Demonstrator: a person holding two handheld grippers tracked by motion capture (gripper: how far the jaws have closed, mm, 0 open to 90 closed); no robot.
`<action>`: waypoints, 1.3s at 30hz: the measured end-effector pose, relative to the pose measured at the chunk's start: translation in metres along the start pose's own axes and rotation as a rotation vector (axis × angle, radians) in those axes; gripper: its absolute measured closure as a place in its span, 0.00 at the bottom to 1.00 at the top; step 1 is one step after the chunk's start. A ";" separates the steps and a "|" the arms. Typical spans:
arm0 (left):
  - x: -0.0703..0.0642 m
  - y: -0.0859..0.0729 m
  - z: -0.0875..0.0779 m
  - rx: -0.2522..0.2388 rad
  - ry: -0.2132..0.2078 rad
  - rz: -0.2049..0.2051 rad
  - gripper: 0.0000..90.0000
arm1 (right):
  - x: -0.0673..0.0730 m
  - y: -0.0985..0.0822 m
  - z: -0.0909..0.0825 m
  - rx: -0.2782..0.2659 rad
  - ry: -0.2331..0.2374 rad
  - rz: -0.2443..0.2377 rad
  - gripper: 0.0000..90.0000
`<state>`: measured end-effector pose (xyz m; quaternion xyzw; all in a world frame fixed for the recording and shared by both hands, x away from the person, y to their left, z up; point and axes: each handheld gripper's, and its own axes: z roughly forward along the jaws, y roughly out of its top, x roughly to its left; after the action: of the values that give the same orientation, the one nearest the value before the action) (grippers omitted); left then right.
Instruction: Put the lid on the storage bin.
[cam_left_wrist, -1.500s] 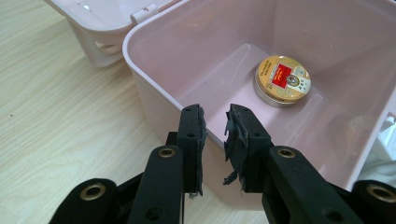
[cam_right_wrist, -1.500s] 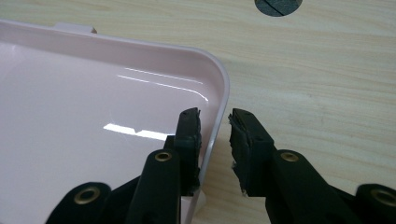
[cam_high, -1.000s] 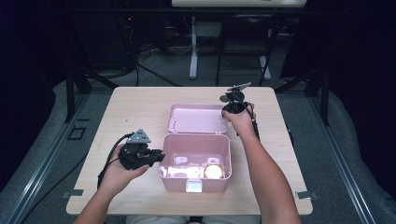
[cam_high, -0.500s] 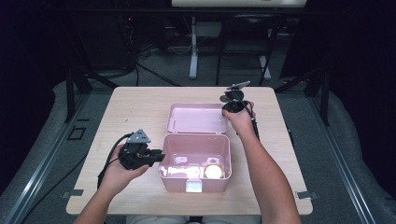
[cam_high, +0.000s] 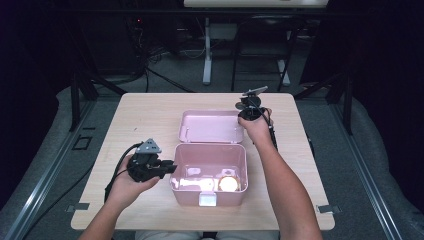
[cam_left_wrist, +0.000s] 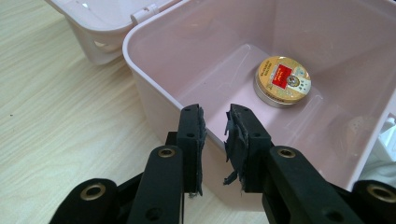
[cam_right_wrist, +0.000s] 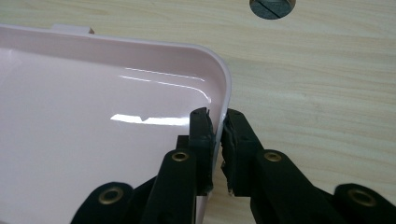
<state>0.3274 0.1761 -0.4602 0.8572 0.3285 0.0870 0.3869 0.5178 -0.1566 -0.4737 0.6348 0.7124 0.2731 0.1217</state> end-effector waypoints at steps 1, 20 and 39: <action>0.000 0.000 0.000 0.000 0.000 0.000 0.83 | 0.001 0.000 -0.001 -0.001 0.000 0.001 0.92; 0.001 -0.001 0.000 -0.004 -0.004 -0.007 0.83 | 0.006 0.003 -0.019 -0.061 -0.014 -0.026 0.94; 0.001 -0.001 0.000 -0.005 -0.003 -0.010 0.83 | 0.012 0.003 -0.050 -0.143 -0.006 -0.048 0.95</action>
<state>0.3275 0.1769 -0.4611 0.8546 0.3320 0.0845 0.3902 0.4926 -0.1560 -0.4289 0.6083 0.7057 0.3182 0.1754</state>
